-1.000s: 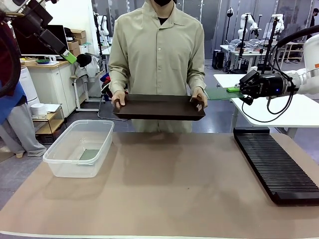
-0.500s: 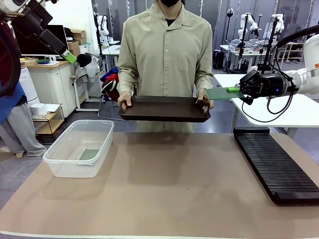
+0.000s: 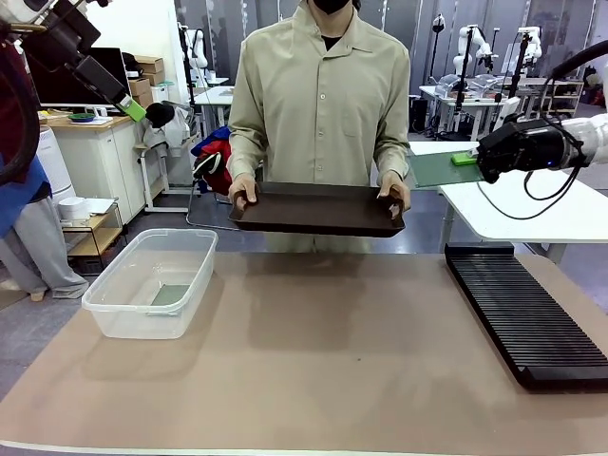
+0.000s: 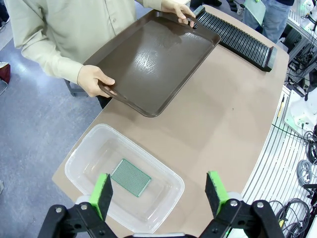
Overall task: Sort PCBs into racks and boxes based on the side picked up.
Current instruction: If the short side of the Blank PCB is picked up, insert it into the PCB Rack ; if the long side is picked up, place it in the Organizing box.
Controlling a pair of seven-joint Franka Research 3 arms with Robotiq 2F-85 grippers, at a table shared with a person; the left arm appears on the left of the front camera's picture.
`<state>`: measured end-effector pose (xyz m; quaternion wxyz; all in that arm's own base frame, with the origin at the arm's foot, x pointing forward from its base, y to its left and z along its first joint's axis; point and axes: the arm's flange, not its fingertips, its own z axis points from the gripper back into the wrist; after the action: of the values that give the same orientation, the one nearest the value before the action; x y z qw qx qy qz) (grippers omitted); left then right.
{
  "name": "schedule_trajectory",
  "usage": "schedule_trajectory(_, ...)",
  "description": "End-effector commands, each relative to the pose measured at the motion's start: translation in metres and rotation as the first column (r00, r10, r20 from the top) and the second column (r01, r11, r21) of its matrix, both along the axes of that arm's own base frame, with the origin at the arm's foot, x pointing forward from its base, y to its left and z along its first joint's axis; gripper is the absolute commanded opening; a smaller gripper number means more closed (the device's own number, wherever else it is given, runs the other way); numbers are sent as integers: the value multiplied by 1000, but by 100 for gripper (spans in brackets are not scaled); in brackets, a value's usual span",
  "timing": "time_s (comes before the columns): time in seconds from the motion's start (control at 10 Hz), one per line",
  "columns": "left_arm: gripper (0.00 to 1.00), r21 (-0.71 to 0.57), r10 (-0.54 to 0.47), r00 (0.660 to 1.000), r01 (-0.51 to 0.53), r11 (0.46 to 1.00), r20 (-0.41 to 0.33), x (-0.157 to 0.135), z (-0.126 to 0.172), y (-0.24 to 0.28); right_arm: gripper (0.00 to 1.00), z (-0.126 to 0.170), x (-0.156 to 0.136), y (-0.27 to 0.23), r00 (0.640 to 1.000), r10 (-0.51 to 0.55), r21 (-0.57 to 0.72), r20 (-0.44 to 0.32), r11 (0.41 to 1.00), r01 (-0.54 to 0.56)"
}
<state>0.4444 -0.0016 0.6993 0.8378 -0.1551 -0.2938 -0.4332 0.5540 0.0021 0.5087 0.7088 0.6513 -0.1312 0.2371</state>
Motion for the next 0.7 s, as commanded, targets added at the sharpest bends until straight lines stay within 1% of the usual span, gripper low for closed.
schedule_trajectory(0.0,100,2,-4,1000,4,1000,-5,-1,-1,-1,2,4,-8,-14,976,2,11,217,1000,-4)
schedule_trajectory(0.1,100,2,-4,1000,4,1000,-5,-1,-1,-1,2,7,-11,-22,953,11,5,304,1000,-13)
schedule_trajectory(0.2,100,2,-4,1000,4,1000,-5,-1,-1,-1,2,8,-13,-31,920,10,-25,391,1000,0)
schedule_trajectory(0.3,100,2,-4,1000,4,1000,-5,-1,-1,-1,2,8,-18,-44,891,42,-38,453,999,-28)
schedule_trajectory(0.4,100,2,-4,1000,4,1000,-5,-1,-1,-1,2,9,-19,-57,873,35,-37,486,999,-19)
schedule_trajectory(0.5,100,2,-4,1000,4,1000,-5,-1,-1,-1,2,8,-19,-70,873,11,-3,488,1000,-11)
schedule_trajectory(0.6,100,2,-4,1000,4,1000,-5,-1,-1,-1,2,9,-16,-76,904,-29,66,426,998,2)
